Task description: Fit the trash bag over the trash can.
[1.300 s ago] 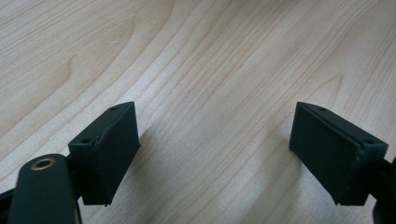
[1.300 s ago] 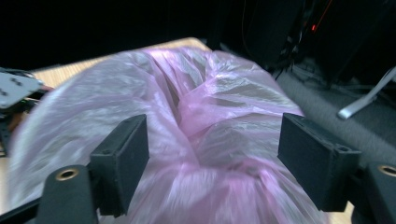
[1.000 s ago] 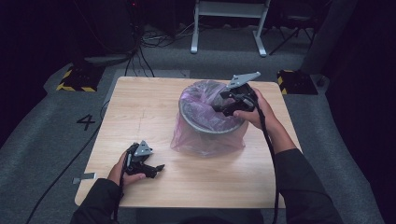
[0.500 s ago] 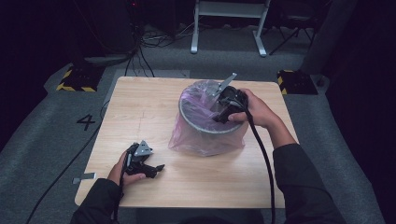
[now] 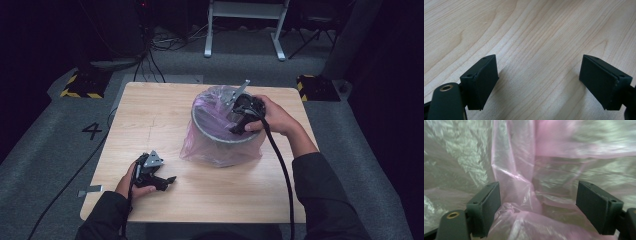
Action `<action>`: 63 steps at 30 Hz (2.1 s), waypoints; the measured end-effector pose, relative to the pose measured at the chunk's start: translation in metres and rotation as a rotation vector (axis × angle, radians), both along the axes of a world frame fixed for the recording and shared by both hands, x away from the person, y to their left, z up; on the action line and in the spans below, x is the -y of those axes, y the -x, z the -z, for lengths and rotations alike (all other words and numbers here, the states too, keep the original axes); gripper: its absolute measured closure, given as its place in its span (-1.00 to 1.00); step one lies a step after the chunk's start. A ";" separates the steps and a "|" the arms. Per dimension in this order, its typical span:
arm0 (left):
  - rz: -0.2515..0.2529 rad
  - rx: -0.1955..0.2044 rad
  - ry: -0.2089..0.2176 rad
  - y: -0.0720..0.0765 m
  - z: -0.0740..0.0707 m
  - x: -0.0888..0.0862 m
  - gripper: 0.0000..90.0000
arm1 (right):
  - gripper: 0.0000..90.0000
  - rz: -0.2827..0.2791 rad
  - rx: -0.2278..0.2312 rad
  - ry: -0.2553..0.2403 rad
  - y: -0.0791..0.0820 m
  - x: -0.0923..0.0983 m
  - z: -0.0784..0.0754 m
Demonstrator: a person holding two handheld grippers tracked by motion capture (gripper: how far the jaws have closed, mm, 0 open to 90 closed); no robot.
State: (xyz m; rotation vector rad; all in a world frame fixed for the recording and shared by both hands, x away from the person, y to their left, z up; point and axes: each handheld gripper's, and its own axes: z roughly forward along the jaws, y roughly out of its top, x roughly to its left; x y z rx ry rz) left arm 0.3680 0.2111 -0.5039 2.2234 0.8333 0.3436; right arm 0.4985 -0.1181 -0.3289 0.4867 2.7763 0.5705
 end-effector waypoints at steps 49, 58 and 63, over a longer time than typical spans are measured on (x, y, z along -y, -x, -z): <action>-0.006 -0.002 -0.002 0.000 0.000 0.000 -0.68 | -0.58 0.221 0.221 -0.234 0.126 0.162 0.101; -0.006 -0.003 -0.001 0.000 0.000 0.000 -0.68 | -0.58 0.280 0.075 -0.352 0.126 0.183 0.152; -0.006 -0.003 -0.001 0.000 0.000 0.000 -0.68 | -0.61 0.294 0.053 -0.367 0.131 0.189 0.169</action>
